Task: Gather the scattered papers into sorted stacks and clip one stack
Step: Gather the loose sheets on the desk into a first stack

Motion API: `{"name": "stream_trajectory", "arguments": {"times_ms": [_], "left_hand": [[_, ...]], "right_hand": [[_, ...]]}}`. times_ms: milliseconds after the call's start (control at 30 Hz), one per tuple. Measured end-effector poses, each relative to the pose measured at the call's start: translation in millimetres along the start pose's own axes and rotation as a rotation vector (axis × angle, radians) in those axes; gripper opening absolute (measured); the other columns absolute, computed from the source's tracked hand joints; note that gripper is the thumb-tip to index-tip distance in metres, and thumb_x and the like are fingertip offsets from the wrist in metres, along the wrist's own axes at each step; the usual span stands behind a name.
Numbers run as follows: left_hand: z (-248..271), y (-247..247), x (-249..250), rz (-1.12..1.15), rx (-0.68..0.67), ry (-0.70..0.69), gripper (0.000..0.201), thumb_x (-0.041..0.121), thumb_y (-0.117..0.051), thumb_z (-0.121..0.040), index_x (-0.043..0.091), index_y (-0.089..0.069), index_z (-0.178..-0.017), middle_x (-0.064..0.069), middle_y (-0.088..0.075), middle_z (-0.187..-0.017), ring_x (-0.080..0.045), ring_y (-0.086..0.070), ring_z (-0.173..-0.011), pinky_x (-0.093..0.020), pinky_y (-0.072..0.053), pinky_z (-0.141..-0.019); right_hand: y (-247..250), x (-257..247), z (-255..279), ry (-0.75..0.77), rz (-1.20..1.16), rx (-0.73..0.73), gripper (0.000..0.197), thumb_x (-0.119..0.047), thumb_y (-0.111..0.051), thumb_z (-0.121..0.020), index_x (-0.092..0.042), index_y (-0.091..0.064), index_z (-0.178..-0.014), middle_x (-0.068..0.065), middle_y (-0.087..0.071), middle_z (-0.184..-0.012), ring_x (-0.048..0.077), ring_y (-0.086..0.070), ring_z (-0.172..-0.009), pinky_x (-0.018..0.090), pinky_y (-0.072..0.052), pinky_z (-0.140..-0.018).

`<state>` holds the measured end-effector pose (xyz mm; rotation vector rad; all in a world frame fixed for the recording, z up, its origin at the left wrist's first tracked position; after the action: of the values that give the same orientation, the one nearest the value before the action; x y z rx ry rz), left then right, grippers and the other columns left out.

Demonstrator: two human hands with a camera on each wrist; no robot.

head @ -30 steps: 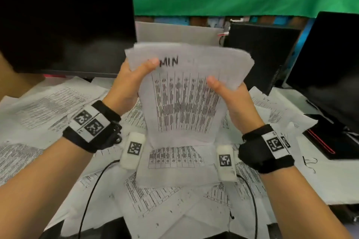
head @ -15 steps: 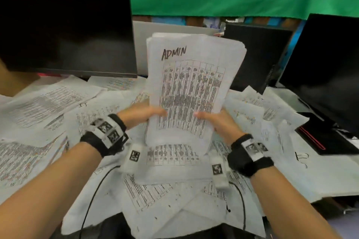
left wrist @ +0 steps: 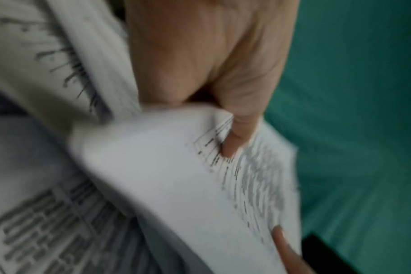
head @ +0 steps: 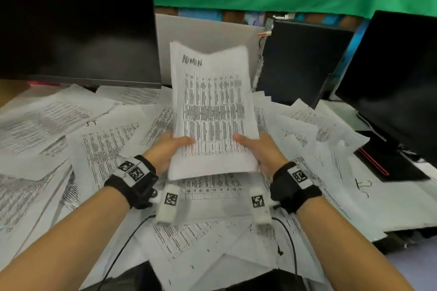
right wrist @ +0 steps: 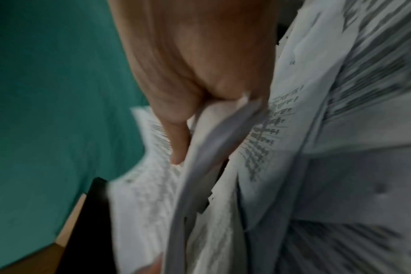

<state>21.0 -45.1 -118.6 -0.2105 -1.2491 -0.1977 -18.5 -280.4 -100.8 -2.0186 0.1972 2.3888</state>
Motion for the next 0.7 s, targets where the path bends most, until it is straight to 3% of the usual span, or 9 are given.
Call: {"name": "stream_trajectory", "arguments": {"times_ms": [100, 200, 267, 367, 433, 533, 600, 633, 700], "left_hand": [[-2.1, 11.2, -7.1, -0.125, 0.118, -0.016, 0.038, 0.011, -0.069, -0.084, 0.009, -0.056, -0.12, -0.013, -0.066, -0.115, -0.029, -0.064, -0.1, -0.045, -0.053, -0.085], [-4.3, 22.2, -26.9, -0.214, 0.163, 0.093, 0.035, 0.016, -0.07, -0.084, 0.004, -0.058, -0.115, -0.01, -0.066, -0.097, -0.025, -0.063, -0.084, -0.033, -0.051, -0.066], [-4.6, 25.0, -35.3, -0.222, 0.172, 0.113, 0.034, 0.02, -0.069, -0.085, 0.005, -0.059, -0.114, -0.008, -0.066, -0.095, -0.023, -0.062, -0.081, -0.031, -0.051, -0.064], [-8.2, 26.5, -39.3, -0.208, 0.22, 0.077, 0.032, 0.02, -0.062, -0.091, 0.002, -0.057, -0.117, -0.012, -0.067, -0.109, -0.027, -0.063, -0.092, -0.036, -0.052, -0.077], [-8.2, 25.9, -40.5, -0.191, 0.227, 0.07, 0.031, 0.017, -0.058, -0.093, 0.0, -0.057, -0.119, -0.014, -0.066, -0.113, -0.029, -0.063, -0.097, -0.038, -0.051, -0.081], [-9.3, 26.8, -41.9, -0.183, 0.219, 0.052, 0.032, 0.017, -0.06, -0.092, 0.001, -0.057, -0.12, -0.011, -0.066, -0.114, -0.028, -0.063, -0.098, -0.039, -0.05, -0.083], [-9.2, 27.6, -42.4, -0.176, 0.216, 0.036, 0.034, 0.018, -0.063, -0.09, 0.003, -0.057, -0.12, -0.009, -0.066, -0.111, -0.025, -0.062, -0.094, -0.033, -0.05, -0.075], [-10.3, 27.7, -43.5, -0.161, 0.214, 0.027, 0.036, 0.019, -0.065, -0.089, 0.004, -0.057, -0.121, -0.009, -0.066, -0.111, -0.025, -0.062, -0.093, -0.03, -0.05, -0.071], [-10.6, 27.7, -43.8, -0.143, 0.22, 0.018, 0.04, 0.02, -0.065, -0.088, 0.005, -0.056, -0.123, -0.008, -0.066, -0.109, -0.023, -0.063, -0.093, -0.026, -0.049, -0.066]], "right_hand": [[19.2, 1.0, -24.2, -0.034, 0.224, 0.139, 0.052, -0.048, -0.067, -0.088, -0.01, -0.062, -0.123, 0.004, -0.066, -0.118, 0.021, -0.063, -0.106, 0.034, -0.054, -0.085], [72.5, 19.9, -41.2, -0.206, 0.469, 0.516, 0.086, -0.06, -0.067, -0.077, -0.007, -0.044, -0.141, 0.015, -0.051, -0.141, 0.035, -0.051, -0.125, 0.046, -0.044, -0.105], [91.1, 33.9, -46.2, -0.322, 0.612, 0.536, 0.089, -0.056, -0.07, -0.071, -0.001, -0.048, -0.136, 0.019, -0.055, -0.135, 0.038, -0.056, -0.119, 0.045, -0.048, -0.102], [86.7, 44.2, -52.6, -0.32, 0.482, 0.449, 0.078, -0.032, -0.078, -0.078, 0.006, -0.044, -0.137, 0.017, -0.053, -0.137, 0.038, -0.054, -0.122, 0.037, -0.049, -0.097], [79.3, 38.6, -56.0, -0.256, 0.473, 0.421, 0.065, -0.019, -0.074, -0.086, 0.005, -0.044, -0.139, 0.021, -0.049, -0.142, 0.038, -0.05, -0.127, 0.039, -0.046, -0.103], [79.6, -5.8, -47.5, 0.048, 0.616, 0.586, 0.026, -0.015, -0.055, -0.096, 0.002, -0.062, -0.116, 0.018, -0.064, -0.114, 0.034, -0.059, -0.11, 0.035, -0.047, -0.091], [80.0, -46.0, -25.6, 0.285, 0.575, 0.724, 0.021, -0.018, -0.05, -0.1, -0.001, -0.059, -0.106, 0.01, -0.062, -0.098, 0.026, -0.062, -0.092, 0.032, -0.051, -0.08], [80.2, -64.3, -13.2, 0.4, 0.533, 0.79, 0.021, -0.02, -0.048, -0.101, -0.002, -0.057, -0.105, 0.006, -0.06, -0.095, 0.018, -0.06, -0.083, 0.023, -0.05, -0.072], [80.7, -87.4, 2.0, 0.521, 0.387, 0.844, 0.023, -0.024, -0.048, -0.102, -0.003, -0.055, -0.111, 0.001, -0.058, -0.098, 0.012, -0.057, -0.082, 0.015, -0.049, -0.067]]}}
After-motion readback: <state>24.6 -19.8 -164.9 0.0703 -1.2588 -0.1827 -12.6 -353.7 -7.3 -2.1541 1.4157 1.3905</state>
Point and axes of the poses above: each hand's wrist, its own z-axis away from the middle knuckle, its own y-axis out of the back of the hand, x = y × z, the point moved 5 cm from there along -z, towards the middle knuckle
